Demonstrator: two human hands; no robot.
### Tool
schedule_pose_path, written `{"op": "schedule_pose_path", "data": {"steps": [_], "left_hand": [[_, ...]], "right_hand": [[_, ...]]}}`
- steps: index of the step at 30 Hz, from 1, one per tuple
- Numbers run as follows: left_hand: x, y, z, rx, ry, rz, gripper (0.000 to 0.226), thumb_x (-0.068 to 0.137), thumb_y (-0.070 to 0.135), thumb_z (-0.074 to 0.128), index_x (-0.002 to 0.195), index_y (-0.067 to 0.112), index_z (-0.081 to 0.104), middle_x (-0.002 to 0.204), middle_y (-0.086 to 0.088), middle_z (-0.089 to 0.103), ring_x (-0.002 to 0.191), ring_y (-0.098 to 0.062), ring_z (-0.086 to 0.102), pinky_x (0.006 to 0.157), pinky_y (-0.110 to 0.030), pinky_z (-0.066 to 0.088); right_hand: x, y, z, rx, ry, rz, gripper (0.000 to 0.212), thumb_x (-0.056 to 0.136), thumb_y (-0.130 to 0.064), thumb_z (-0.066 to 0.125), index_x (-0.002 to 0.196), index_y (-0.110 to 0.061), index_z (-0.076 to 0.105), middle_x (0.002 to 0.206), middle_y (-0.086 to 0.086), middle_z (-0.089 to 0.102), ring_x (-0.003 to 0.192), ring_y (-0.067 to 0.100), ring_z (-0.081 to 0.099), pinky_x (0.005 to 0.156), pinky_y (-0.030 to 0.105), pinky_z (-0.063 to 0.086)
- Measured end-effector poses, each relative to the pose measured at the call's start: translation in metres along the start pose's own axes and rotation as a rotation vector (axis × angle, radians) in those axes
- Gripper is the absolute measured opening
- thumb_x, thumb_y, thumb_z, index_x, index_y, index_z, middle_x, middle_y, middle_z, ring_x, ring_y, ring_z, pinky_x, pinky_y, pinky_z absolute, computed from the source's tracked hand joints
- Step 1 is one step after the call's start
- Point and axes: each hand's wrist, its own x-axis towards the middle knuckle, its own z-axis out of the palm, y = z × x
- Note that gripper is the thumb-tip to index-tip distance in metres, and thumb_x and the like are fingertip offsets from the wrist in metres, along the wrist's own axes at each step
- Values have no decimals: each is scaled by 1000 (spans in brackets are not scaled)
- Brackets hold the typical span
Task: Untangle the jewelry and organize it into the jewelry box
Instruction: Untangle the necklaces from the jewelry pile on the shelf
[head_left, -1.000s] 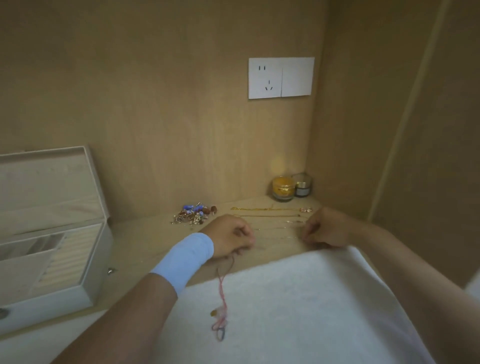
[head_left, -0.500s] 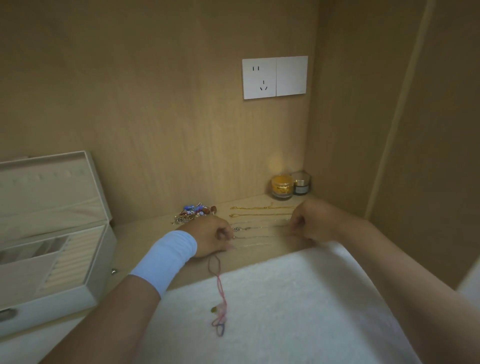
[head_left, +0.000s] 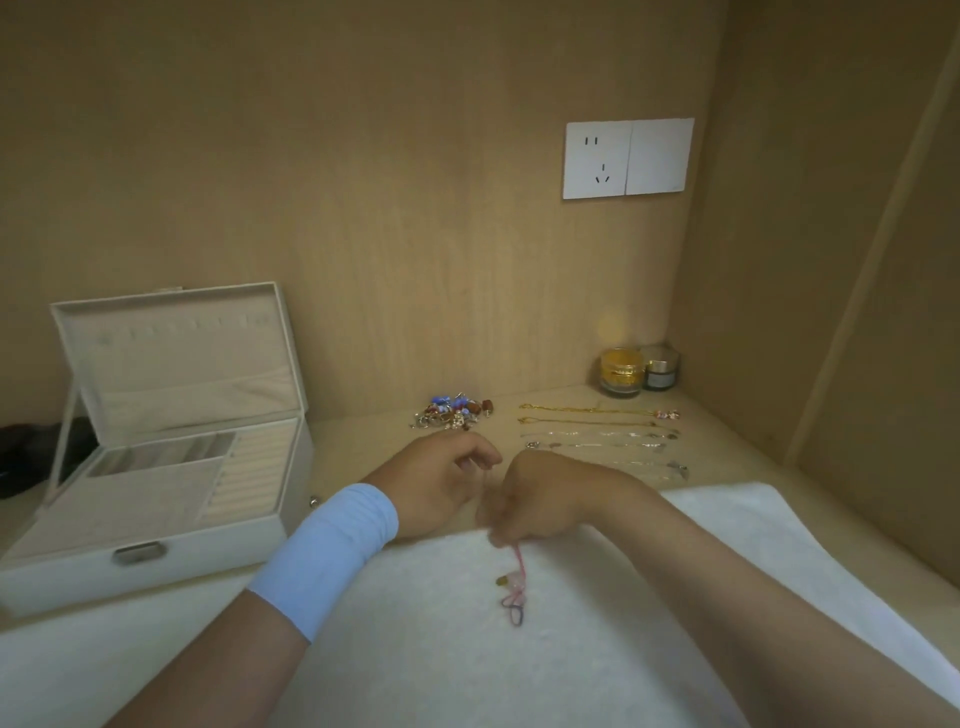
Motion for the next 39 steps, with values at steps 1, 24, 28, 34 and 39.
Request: {"op": "schedule_pose_path", "data": {"steps": [1,24,28,34,39], "left_hand": [[-2,1,2,-60,-8,-7,40,87,-2,57,118,23,63,116,6,62,110,-9,58,97,-17,44],[17,-31,-99,107,69,-263,22,94,20,57,78,23,71,82,7,66,77,-18,56,67,-30,50],[26,-52,-101,131,133,-301,23,93,19,56,76,26,70,86,9,67,78,-15,57,71,-24,43],[45,-79,-101,348,-4,-436,18,93,18,54,89,17,71,106,-2,69,97,-21,61,88,-28,46],[44,-95,-96,561,-142,-553,26,93,25,52,101,8,71,108,-10,69,94,-27,64,83,-32,51]], "right_hand": [[-1,0,-2,23,-2,-12,28,81,-34,72,61,-19,59,64,-1,52,70,18,53,59,27,40],[36,36,-31,613,225,6,27,90,-23,69,69,-6,68,61,14,60,62,26,64,73,35,49],[61,31,-25,643,290,5,27,98,-22,60,85,-1,71,60,10,54,47,25,58,48,20,43],[110,12,-13,328,258,-56,23,98,-31,58,82,-19,70,69,-11,55,67,10,54,56,17,40],[135,-3,-3,79,212,-96,34,98,-35,55,81,-9,67,82,10,65,81,20,54,70,31,42]]}}
